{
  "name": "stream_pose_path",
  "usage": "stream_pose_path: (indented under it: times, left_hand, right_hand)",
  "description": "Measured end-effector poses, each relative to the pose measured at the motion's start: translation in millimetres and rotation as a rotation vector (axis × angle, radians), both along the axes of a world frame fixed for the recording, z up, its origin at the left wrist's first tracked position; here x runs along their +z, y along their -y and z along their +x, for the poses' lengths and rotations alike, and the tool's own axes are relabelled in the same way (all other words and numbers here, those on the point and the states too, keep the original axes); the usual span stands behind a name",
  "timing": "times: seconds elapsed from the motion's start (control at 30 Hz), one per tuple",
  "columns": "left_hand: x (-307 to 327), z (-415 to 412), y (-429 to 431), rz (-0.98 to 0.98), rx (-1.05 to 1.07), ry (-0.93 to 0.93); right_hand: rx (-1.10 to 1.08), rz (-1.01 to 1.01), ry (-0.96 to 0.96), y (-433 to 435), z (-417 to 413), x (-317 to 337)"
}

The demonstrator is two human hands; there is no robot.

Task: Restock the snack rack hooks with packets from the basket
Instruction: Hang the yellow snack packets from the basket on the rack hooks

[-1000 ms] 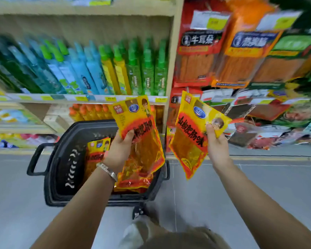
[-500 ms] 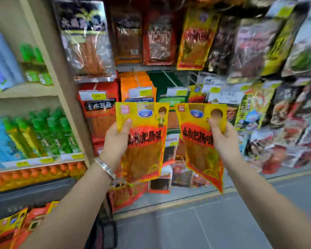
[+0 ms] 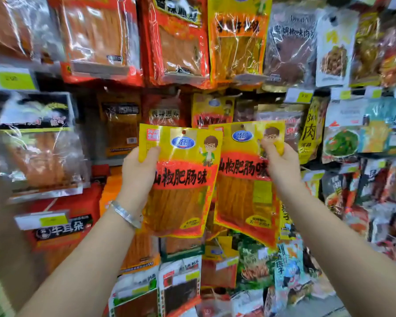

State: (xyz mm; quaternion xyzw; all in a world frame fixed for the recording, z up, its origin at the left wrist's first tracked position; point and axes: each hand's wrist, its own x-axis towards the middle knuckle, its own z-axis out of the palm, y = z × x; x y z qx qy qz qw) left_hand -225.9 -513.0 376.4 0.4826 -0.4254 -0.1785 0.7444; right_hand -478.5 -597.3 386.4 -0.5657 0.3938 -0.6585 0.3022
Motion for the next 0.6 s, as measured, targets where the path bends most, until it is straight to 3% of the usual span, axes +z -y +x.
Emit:
stream_pose_path:
  times: [0.3,0.6]
  left_hand:
    - [40,2,82,-0.082,-0.083,-0.031]
    - [49,-11,124,-0.051,-0.068,-0.049]
  right_hand:
    - [0.039,0.032,0.092,100,11,60]
    - [0.212,0.093,0.144,164,17,69]
